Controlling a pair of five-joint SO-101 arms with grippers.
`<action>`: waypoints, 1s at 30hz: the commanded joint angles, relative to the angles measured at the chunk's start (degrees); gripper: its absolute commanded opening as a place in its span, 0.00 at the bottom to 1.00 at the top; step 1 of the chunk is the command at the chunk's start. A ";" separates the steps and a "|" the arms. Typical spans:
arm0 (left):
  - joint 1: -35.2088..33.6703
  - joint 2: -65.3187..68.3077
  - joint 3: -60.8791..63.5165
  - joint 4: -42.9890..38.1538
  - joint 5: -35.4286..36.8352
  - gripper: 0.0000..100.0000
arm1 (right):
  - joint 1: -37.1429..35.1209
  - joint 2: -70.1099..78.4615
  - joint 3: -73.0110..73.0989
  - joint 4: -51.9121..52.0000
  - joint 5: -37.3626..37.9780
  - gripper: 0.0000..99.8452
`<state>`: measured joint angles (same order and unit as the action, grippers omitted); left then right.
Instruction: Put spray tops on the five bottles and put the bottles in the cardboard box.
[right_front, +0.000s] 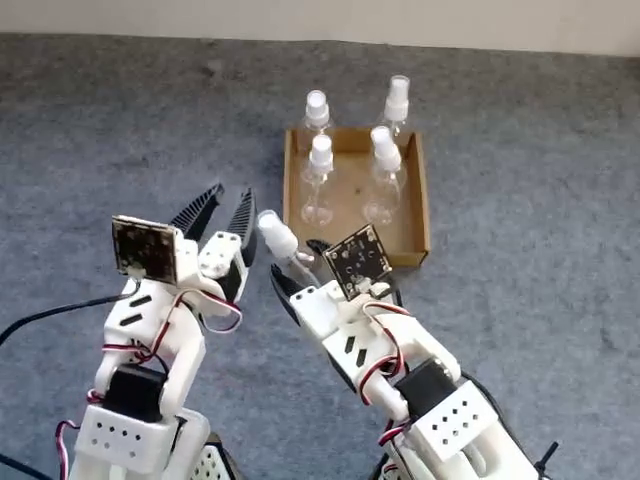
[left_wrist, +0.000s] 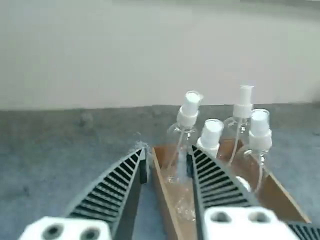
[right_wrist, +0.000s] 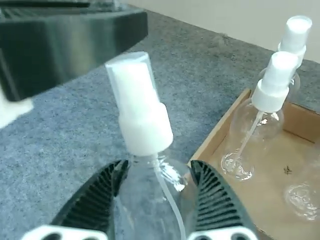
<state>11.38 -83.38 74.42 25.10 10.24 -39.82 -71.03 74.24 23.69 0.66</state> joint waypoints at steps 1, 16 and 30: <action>3.21 0.84 -0.75 -0.97 -2.02 0.12 | 0.22 -0.22 -0.84 -1.10 -0.18 0.00; -4.00 0.75 -3.30 3.96 -1.85 0.12 | 12.35 5.49 -16.92 2.95 -0.26 0.00; 9.89 1.36 -3.91 9.32 -11.16 0.21 | 10.59 38.99 -59.38 18.15 -6.33 0.00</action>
<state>18.77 -82.33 73.45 33.19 -0.13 -27.43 -35.34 23.34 39.43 -3.56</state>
